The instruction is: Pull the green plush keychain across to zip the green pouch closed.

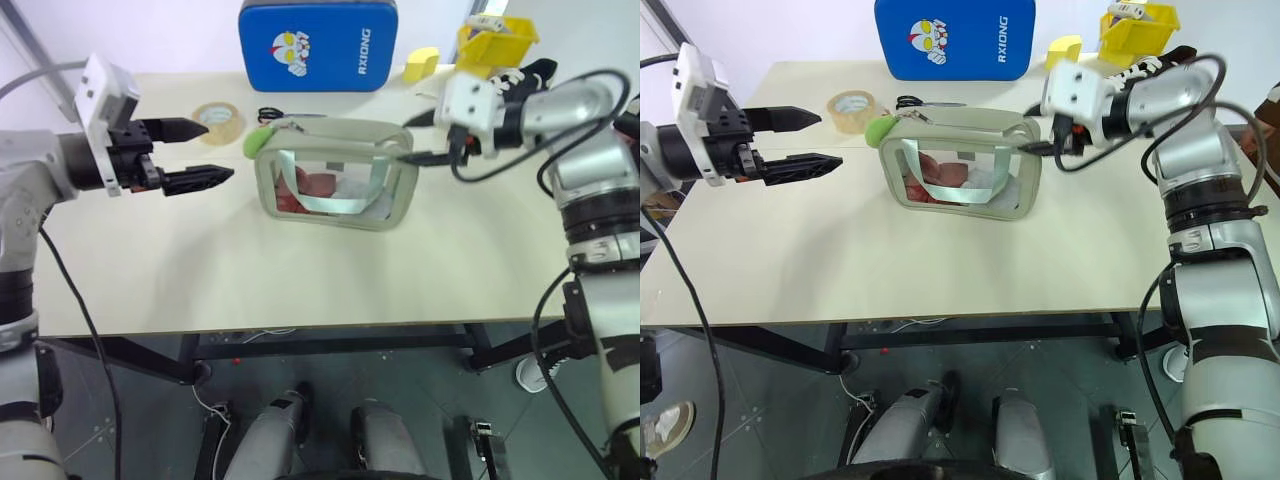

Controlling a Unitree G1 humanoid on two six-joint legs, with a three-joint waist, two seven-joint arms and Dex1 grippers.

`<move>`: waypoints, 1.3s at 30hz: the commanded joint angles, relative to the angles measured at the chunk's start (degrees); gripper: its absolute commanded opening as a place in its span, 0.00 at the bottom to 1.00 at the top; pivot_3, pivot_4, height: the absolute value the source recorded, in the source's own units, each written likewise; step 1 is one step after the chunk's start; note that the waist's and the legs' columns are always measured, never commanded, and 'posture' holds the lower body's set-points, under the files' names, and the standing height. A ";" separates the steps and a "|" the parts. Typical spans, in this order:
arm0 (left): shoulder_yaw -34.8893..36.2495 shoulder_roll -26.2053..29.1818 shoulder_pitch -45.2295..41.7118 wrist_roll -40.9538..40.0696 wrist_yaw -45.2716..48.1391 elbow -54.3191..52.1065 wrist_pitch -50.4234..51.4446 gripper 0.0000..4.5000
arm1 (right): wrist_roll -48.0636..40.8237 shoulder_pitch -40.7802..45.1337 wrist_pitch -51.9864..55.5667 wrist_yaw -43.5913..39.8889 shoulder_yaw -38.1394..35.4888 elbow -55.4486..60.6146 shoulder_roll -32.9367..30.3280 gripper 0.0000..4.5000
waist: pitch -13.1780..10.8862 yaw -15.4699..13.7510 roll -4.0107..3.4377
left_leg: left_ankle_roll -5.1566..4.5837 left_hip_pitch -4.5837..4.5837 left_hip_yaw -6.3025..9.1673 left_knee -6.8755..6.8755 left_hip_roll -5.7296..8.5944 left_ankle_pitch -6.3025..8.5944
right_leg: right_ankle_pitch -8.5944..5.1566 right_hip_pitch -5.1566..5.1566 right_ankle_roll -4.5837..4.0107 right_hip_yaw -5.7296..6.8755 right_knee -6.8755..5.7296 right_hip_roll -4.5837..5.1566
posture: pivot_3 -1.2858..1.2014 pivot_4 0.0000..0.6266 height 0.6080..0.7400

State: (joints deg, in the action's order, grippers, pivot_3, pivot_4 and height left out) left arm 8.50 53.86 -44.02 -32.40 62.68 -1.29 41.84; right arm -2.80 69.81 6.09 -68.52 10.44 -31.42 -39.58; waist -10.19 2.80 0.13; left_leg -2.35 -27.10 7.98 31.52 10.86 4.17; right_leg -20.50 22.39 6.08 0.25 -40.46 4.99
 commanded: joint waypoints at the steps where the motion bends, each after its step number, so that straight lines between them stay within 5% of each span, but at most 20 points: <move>1: 1.59 0.50 -0.90 -0.01 -0.36 0.01 -1.37 1.00 | -4.74 -0.09 11.60 2.37 -1.20 10.07 5.76 0.58 | 0.01 0.18 0.01 | 0.00 0.04 0.00 -0.09 0.00 0.00 | -0.01 0.01 -0.02 -0.02 0.01 0.01 | 0.52 0.24 1.00; 12: 2.01 0.30 -0.08 -0.91 -1.17 -2.18 -0.95 1.00 | 2.68 -3.34 17.27 8.69 6.12 10.92 11.53 0.58 | 0.01 -0.64 0.02 | 0.17 0.00 -0.01 -0.28 0.02 -0.12 | 0.03 0.12 -0.11 -0.03 0.08 -0.02 | 0.52 0.24 1.00; 24: 3.26 0.98 1.27 -1.32 -2.53 -3.10 -0.85 1.00 | 0.47 2.88 16.74 8.90 2.78 8.25 13.71 0.58 | 0.01 -0.18 0.02 | 0.28 0.07 -0.01 -0.34 -0.02 -0.20 | 0.03 0.12 -0.12 -0.03 0.04 -0.04 | 0.52 0.24 1.00; 28: 2.99 0.92 0.90 -1.12 -2.54 -2.75 -1.09 1.00 | 2.44 2.43 14.40 9.11 4.18 5.42 13.82 0.99 | 0.02 -0.44 0.03 | 0.20 0.19 -0.01 -0.35 -0.02 -0.15 | 0.03 -0.01 -0.12 -0.03 0.03 -0.06 | 0.52 0.24 1.00; 29: 2.96 0.94 0.87 -1.11 -2.53 -2.70 -1.12 1.00 | 2.68 2.39 14.15 9.05 4.36 5.11 13.86 1.00 | 0.02 -0.44 0.03 | 0.20 0.19 -0.01 -0.35 -0.02 -0.15 | 0.03 -0.01 -0.12 -0.03 0.04 -0.06 | 0.52 0.24 1.00; 37: 2.53 0.84 0.60 -0.91 -2.51 -2.37 -1.32 1.00 | 4.34 1.41 12.03 8.38 5.45 1.96 14.68 1.00 | 0.02 -0.17 0.03 | 0.22 0.20 -0.01 -0.39 -0.03 -0.16 | 0.03 0.04 -0.13 -0.05 0.03 -0.09 | 0.52 0.24 1.00; 39: 2.53 0.91 0.66 -0.84 -2.53 -2.44 -1.37 1.00 | 4.03 0.58 11.93 7.19 5.66 2.72 14.63 0.88 | 0.02 -0.19 0.03 | 0.23 0.20 -0.01 -0.40 -0.03 -0.17 | 0.03 0.04 -0.13 -0.05 0.03 -0.09 | 0.52 0.24 1.00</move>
State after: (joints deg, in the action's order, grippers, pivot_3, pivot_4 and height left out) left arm 10.03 53.96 -42.33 -33.18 60.19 -3.10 41.15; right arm 1.48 70.41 19.16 -60.40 16.46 -30.17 -25.23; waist -10.17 2.61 0.15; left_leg -2.11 -26.90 7.97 31.12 10.82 4.00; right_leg -20.47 22.43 5.95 0.20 -40.42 4.90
